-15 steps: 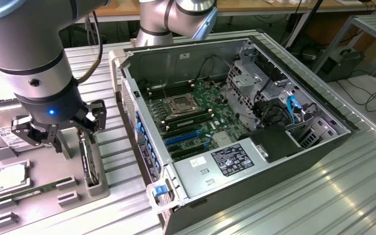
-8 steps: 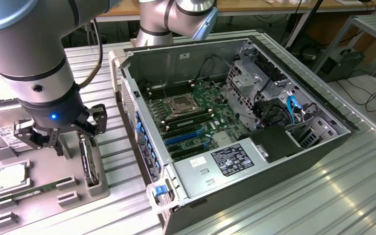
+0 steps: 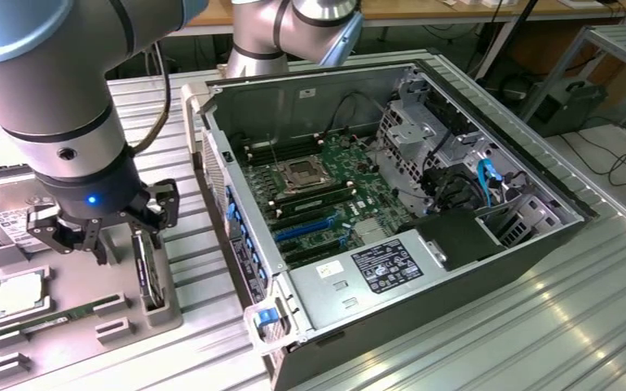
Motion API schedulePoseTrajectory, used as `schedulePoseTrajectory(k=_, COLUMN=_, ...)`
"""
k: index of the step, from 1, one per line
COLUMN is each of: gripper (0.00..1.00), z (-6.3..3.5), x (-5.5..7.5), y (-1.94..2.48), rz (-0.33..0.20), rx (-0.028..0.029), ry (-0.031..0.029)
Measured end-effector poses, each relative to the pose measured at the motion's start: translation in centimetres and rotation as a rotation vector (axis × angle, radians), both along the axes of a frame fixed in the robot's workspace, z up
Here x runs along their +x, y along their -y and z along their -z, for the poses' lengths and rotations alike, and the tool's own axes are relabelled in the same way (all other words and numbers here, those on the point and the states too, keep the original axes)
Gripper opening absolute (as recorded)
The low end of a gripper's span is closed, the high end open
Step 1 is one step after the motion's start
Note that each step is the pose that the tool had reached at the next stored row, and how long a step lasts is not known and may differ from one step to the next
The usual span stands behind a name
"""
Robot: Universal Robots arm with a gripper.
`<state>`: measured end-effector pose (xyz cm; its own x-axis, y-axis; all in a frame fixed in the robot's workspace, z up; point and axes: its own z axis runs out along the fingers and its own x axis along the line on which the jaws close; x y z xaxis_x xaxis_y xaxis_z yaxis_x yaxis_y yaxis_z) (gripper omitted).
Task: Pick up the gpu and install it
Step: 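Pick up the gpu and move the gpu toward the slot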
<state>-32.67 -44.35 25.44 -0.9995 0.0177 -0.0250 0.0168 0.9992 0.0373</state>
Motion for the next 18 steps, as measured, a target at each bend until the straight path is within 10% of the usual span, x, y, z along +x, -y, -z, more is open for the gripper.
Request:
schedulePoseTrajectory(k=6, gripper=0.66, z=1.09, x=0.0, y=0.0, rz=0.0, rx=-0.0021, ry=-0.0002)
schedulePoseTrajectory(k=10, gripper=0.66, z=1.54, x=0.0, y=0.0, rz=0.0, rx=-0.0232, ry=-0.0005)
schedulePoseTrajectory(k=18, gripper=0.66, z=2.5, x=0.0, y=0.01, rz=0.0, rx=-0.0251, ry=-0.0006)
